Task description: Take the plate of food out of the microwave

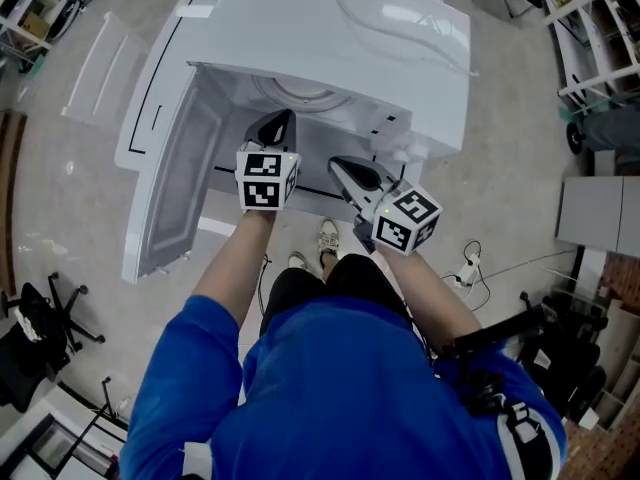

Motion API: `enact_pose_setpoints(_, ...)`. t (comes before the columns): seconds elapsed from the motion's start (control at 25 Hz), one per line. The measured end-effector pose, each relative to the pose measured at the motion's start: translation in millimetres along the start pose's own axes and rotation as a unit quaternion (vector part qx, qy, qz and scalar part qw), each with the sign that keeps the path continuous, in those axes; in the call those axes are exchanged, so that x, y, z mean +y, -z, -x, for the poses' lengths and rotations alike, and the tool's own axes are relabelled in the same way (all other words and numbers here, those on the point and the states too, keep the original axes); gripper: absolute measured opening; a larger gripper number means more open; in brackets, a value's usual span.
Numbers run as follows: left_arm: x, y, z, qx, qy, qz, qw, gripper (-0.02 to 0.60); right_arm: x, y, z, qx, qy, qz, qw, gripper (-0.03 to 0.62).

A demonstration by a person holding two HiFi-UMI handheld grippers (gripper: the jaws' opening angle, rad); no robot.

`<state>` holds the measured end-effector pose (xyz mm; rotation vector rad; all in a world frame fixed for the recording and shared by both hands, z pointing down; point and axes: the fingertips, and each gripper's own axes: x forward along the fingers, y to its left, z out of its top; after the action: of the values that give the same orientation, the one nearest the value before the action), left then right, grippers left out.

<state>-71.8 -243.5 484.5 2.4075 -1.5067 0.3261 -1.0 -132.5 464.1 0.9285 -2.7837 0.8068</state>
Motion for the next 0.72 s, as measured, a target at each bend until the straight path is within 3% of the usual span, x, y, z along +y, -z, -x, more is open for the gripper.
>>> enact_pose_setpoints(0.12,0.1,3.2,-13.0,0.016,0.001,-0.069,0.9975,0.008,-3.8,1.5,-3.8,0.003,-0.001,-0.005,1.0,-0.009)
enact_pose_setpoints(0.28,-3.1,5.2,-27.0,0.03,0.008,-0.157,0.9871,0.008,-7.0,2.9,-7.9,0.007,-0.003,-0.008,1.0,-0.009)
enact_pose_setpoints(0.52,1.5,9.0,-38.3,0.044,0.007,-0.163,0.9855,0.008,-13.7,4.2,-10.5,0.006,-0.002,-0.011,1.0,-0.009)
enact_pose_setpoints(0.72,-2.4,13.5,-46.1,0.067,0.01,-0.26,0.9631,0.009,-13.2,4.5,-11.0,0.008,0.0,-0.014,1.0,-0.009)
